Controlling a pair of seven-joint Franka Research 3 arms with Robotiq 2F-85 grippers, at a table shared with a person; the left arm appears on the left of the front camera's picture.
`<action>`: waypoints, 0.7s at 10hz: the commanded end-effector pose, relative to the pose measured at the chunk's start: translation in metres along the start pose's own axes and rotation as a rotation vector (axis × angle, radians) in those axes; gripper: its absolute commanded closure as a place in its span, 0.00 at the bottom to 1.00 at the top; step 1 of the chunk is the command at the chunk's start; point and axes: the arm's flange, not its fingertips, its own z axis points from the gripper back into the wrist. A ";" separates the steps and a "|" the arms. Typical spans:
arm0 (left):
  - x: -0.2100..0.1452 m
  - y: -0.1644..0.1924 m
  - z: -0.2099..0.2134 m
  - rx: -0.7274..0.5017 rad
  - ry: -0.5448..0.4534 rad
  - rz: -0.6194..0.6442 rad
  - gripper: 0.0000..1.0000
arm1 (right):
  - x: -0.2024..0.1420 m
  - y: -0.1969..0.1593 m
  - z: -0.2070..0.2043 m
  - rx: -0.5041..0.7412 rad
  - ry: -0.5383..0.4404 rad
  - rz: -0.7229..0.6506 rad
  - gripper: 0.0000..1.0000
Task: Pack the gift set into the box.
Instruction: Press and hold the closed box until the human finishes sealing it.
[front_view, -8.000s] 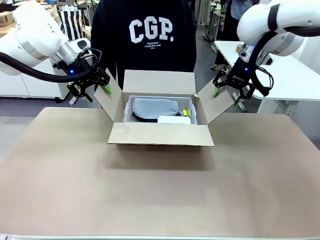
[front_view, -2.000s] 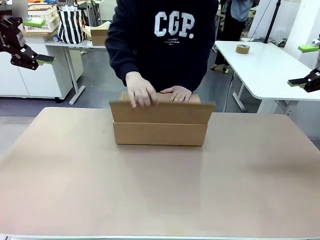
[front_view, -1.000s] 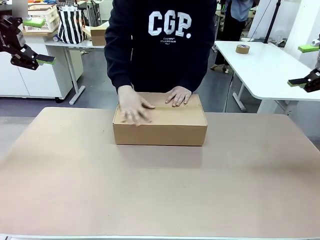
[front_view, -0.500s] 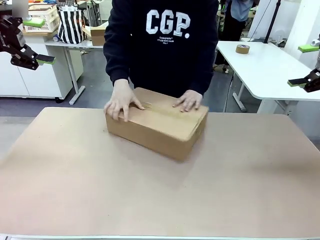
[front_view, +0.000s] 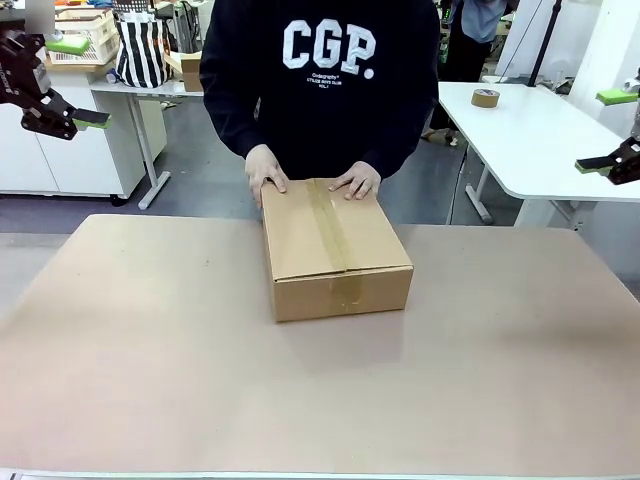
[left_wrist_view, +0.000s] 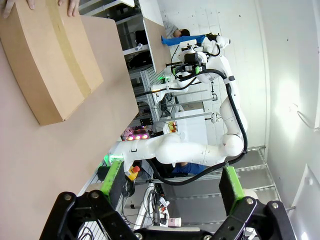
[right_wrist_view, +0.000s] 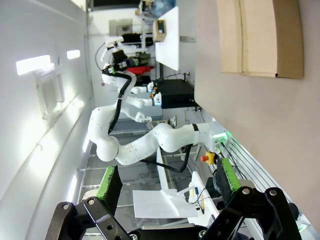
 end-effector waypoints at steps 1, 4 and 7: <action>0.000 -0.003 -0.001 -0.009 -0.012 0.001 0.00 | -0.002 0.001 0.002 -0.017 0.005 0.007 0.00; 0.000 -0.003 -0.001 -0.009 -0.012 0.001 0.00 | -0.002 0.001 0.002 -0.017 0.005 0.007 0.00; 0.000 -0.003 -0.001 -0.009 -0.012 0.001 0.00 | -0.002 0.001 0.002 -0.017 0.005 0.007 0.00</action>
